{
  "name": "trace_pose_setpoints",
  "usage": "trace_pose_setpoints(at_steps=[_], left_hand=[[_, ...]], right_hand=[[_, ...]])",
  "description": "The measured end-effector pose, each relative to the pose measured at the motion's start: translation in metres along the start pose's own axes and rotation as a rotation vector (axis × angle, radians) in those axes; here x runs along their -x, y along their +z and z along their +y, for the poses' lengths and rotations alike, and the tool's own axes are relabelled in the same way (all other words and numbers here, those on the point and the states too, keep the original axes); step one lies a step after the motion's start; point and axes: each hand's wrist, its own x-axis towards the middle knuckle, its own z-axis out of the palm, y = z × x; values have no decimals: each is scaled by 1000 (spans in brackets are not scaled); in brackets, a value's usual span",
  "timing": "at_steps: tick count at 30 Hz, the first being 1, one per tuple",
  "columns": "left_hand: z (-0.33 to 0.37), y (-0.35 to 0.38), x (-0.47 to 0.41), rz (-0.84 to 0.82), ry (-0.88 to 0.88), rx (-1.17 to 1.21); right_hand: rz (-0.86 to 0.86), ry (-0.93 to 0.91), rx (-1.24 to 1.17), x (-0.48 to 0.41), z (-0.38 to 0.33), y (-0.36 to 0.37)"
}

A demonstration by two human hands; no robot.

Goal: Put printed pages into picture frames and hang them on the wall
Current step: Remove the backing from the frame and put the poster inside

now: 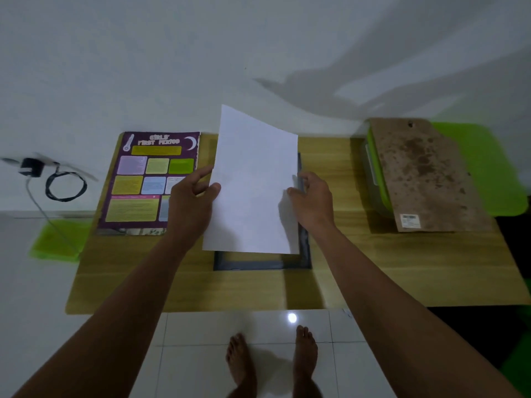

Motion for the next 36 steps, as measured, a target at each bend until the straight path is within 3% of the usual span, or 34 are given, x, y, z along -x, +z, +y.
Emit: trace_pose_setpoints(at_steps=[5,9,13,16,19,22,25,28,36], left_hand=[[42,10,21,7,315,-194],[66,23,39,-84,412,-150],[77,30,55,-167,369,-198],[79,30,58,-67,331,-234],[79,24,45,23,188,-148],[76,19,26,-142,-39,-31],[76,20,21,-327,-144,75],[74,21,29,-371,-139,148],[49,40,58,-270,-109,-39]], right_hand=[[-89,-70,-200,12,-66,-17],[-153,-58,-288,22,-97,-34],[-85,-56,-324,30,-99,-54],[-23,-73,-266,38,-97,-72],[-53,-47,-358,43,-89,-92],[-86,2,-444,48,-80,-106],[-55,45,-486,53,-67,-115],[8,33,-447,63,-54,-122],[-32,20,-315,77,10,-131]])
